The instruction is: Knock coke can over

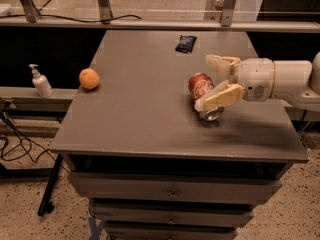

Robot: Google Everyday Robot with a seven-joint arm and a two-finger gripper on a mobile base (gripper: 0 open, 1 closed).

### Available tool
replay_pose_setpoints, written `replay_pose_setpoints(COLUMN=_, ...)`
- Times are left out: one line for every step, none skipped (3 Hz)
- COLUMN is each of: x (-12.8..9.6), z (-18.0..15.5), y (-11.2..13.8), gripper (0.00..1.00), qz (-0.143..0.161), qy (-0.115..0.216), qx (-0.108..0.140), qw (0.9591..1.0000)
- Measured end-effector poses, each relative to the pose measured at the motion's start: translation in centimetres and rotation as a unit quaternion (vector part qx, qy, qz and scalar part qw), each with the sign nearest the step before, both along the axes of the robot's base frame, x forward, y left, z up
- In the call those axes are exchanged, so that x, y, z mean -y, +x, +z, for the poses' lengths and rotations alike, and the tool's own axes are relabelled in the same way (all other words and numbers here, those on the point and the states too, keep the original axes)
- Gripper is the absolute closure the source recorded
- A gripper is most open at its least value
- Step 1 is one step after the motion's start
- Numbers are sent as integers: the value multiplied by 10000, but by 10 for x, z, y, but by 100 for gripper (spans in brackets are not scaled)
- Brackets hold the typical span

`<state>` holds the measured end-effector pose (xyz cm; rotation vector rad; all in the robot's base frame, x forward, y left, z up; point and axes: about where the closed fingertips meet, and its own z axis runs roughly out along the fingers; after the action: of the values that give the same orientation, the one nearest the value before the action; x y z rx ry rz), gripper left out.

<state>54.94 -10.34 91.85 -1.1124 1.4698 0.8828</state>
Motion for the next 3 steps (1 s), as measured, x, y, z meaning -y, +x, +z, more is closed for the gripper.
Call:
replay_pose_setpoints(x=-12, z=-1, y=5, gripper=0, qz=53, qy=-77, qx=-22, qw=10000)
replay_pose_setpoints(x=-1, z=-8, y=3, gripper=0, qz=-33, qy=-199, qx=-66, qw=9998)
replay_pose_setpoints(x=17, z=-15, y=-1, gripper=0, qz=-158, qy=-304, qx=-105, qw=9994)
